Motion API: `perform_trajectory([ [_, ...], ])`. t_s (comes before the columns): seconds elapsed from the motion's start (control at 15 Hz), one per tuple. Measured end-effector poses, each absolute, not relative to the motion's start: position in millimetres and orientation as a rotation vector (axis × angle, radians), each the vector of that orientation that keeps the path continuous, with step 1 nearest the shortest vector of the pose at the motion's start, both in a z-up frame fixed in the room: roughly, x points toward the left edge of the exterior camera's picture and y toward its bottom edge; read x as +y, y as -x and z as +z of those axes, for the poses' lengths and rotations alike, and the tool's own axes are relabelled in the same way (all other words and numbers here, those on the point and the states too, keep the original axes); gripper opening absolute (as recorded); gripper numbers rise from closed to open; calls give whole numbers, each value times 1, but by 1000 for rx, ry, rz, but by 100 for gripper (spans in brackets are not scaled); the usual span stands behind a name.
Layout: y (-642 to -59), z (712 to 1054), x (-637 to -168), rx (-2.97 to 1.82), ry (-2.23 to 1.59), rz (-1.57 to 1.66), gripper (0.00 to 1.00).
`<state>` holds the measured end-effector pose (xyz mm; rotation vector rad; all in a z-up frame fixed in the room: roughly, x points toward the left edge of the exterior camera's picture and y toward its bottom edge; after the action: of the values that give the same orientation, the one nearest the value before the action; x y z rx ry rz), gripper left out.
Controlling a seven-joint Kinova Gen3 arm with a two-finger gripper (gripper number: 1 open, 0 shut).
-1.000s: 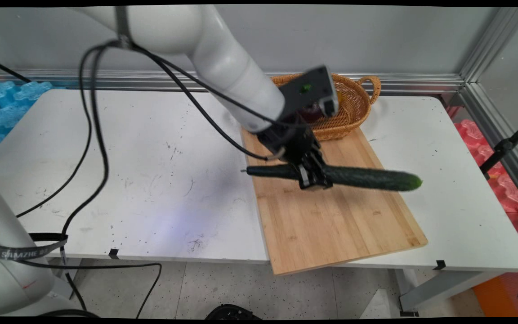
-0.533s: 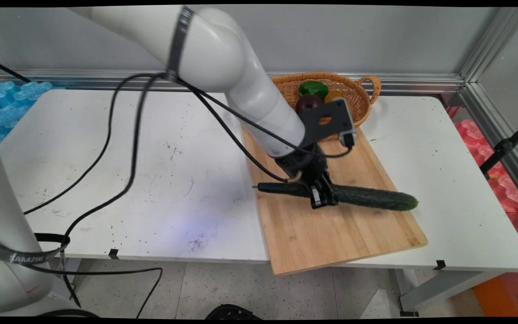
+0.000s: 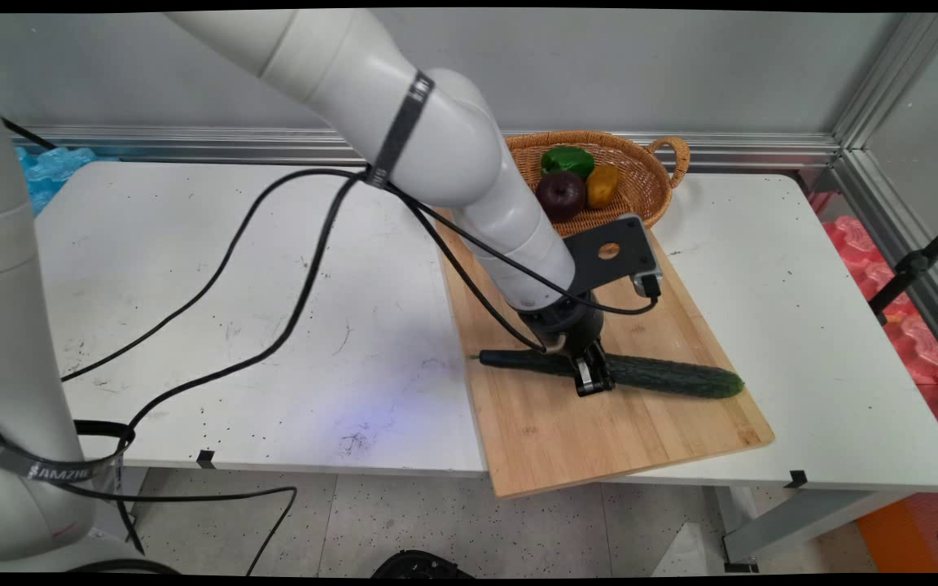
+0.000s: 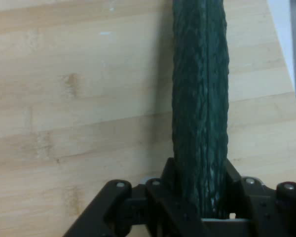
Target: Place the picked object on the cutting board
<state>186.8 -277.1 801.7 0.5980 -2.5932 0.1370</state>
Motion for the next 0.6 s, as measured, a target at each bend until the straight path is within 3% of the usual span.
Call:
perform_trajectory([
  [0.33,-182,787,-281,-2597,-615,120,0],
  [0.4,-182,785,-282,-2595,-616,119,100],
  [0.6,-181,783,-283,-2590,-607,114,100],
])
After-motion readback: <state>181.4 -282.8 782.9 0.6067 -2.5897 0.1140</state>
